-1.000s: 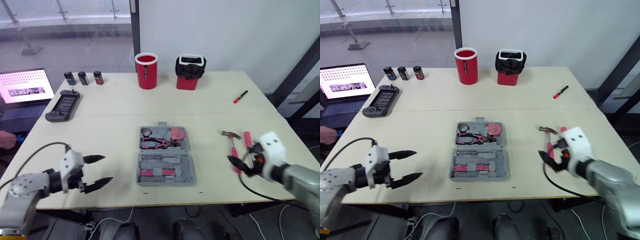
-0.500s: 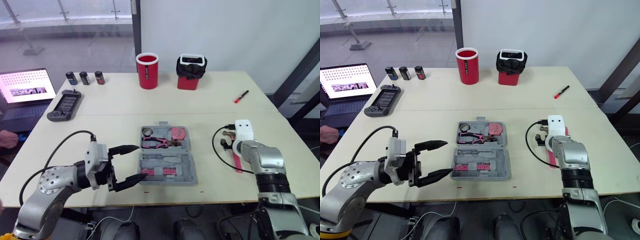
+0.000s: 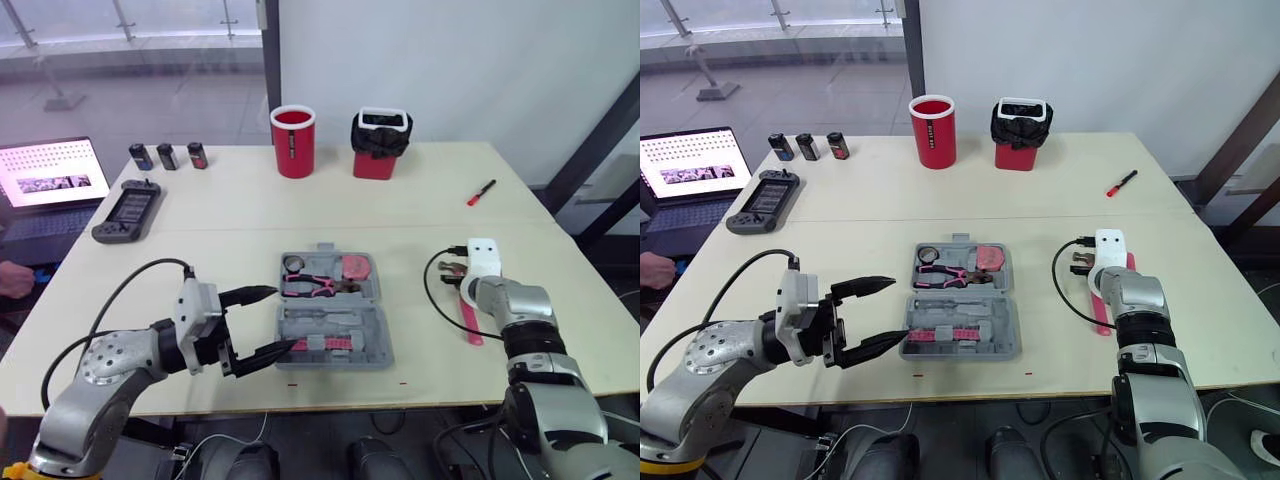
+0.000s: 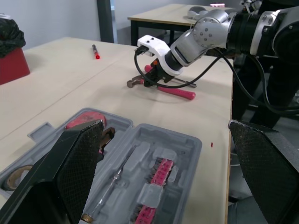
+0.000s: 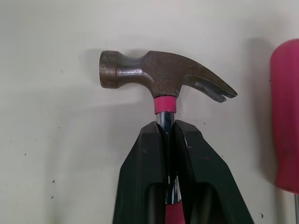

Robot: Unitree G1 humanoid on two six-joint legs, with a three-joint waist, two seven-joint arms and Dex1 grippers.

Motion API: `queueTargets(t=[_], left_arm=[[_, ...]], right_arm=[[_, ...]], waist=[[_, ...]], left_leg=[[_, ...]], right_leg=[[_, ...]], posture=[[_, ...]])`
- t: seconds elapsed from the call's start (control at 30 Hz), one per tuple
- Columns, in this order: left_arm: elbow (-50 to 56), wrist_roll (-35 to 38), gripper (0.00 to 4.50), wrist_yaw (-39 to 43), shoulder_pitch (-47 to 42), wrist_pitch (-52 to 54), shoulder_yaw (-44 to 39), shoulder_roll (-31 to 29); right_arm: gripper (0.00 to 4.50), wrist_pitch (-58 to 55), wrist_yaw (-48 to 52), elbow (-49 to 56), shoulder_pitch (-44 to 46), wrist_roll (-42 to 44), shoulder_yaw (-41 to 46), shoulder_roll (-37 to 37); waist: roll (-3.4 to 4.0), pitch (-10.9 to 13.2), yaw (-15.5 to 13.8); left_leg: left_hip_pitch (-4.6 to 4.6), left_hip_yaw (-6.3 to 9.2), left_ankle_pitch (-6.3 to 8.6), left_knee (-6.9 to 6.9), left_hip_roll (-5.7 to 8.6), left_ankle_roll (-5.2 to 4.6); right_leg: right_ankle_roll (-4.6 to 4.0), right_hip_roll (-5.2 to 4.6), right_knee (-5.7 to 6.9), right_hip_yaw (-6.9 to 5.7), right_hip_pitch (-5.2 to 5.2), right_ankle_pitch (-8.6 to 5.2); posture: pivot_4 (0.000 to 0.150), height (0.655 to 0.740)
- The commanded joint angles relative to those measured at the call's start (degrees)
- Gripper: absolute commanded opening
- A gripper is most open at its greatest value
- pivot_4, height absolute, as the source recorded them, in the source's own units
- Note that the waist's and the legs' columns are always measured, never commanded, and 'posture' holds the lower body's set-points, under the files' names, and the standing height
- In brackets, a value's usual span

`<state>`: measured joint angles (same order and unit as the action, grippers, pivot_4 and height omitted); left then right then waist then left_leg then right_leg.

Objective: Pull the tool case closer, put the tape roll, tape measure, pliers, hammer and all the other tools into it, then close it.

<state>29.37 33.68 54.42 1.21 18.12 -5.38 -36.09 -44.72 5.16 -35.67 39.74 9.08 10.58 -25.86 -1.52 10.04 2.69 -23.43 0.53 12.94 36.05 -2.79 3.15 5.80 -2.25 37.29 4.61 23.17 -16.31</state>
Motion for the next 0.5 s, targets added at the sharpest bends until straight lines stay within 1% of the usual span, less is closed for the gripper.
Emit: queueTargets(t=[0.03, 0.1, 0.17, 0.27, 0.33, 0.4, 0.5], left_arm=[[0.34, -0.32, 4.5, -0.23, -0.85, -0.62, -0.41, -0.66], [0.23, -0.28, 4.5, -0.13, -0.85, -0.61, -0.54, -0.69], [-0.05, -0.31, 4.5, 0.07, -0.72, -0.64, -0.76, -0.8], [-0.89, -0.77, 4.5, 0.55, -0.59, -0.98, -0.56, -0.98], [-1.39, -0.97, 4.5, 0.89, -0.76, -1.23, -0.33, -1.13], [-1.76, -0.91, 4.5, 1.19, -0.88, -1.4, -0.33, -1.25], [-2.12, -0.89, 4.5, 1.49, -1.04, -1.56, -0.31, -1.36]], right_arm=[[0.02, -4.76, 0.78, 9.51, -2.51, 1.01, 0.34, 0.52], [0.02, -8.03, 0.42, 15.38, -4.45, 1.64, 0.76, 1.08], [0.02, -13.41, 0.01, 25.32, -8.13, 2.8, 0.64, 2.56], [0.02, -23.45, -2.1, 43.4, -15.45, 4.38, -0.46, 7.31], [0.02, -28.06, -3.6, 52.05, -19.69, 4.08, -2.41, 10.13], [0.02, -29.67, -4.82, 55.96, -22.07, 3.3, -2.94, 12.43], [0.02, -29.69, -5.64, 57.29, -24.1, 1.85, -4.02, 13.24]], waist=[[0.01, 0.0, -0.05], [0.02, 0.01, -0.07], [0.07, 0.04, -0.05], [0.07, 0.04, -0.11], [0.08, 0.04, -0.08], [0.11, 0.06, -0.07], [0.11, 0.06, -0.08]], left_leg=[[0.0, 0.01, 0.0, -0.03, 0.0, 0.0], [-0.01, 0.01, 0.0, -0.07, -0.01, 0.0], [-0.01, 0.02, 0.0, -0.09, -0.02, 0.0], [-0.04, 0.07, 0.0, -0.14, -0.09, 0.0], [-0.06, 0.13, 0.01, -0.17, -0.19, 0.0], [-0.06, 0.15, 0.01, -0.18, -0.24, 0.0], [-0.06, 0.12, 0.01, -0.07, -0.24, 0.0]], right_leg=[[0.02, 0.02, 0.0, 0.0, 0.02, 0.01], [0.09, 0.02, 0.0, 0.01, 0.04, 0.04], [0.11, 0.04, 0.0, 0.01, 0.07, 0.04], [0.11, 0.14, 0.0, 0.02, 0.11, 0.04], [0.06, 0.27, 0.01, 0.04, 0.17, 0.02], [-0.04, 0.33, 0.03, 0.04, 0.2, -0.02], [-0.14, 0.32, 0.02, 0.08, 0.18, 0.02]], posture=[[0.15, 0.7387], [0.15, 0.7387], [0.15, 0.7387], [0.15, 0.7387], [0.15, 0.7387], [0.15, 0.7387], [0.15, 0.7387]])
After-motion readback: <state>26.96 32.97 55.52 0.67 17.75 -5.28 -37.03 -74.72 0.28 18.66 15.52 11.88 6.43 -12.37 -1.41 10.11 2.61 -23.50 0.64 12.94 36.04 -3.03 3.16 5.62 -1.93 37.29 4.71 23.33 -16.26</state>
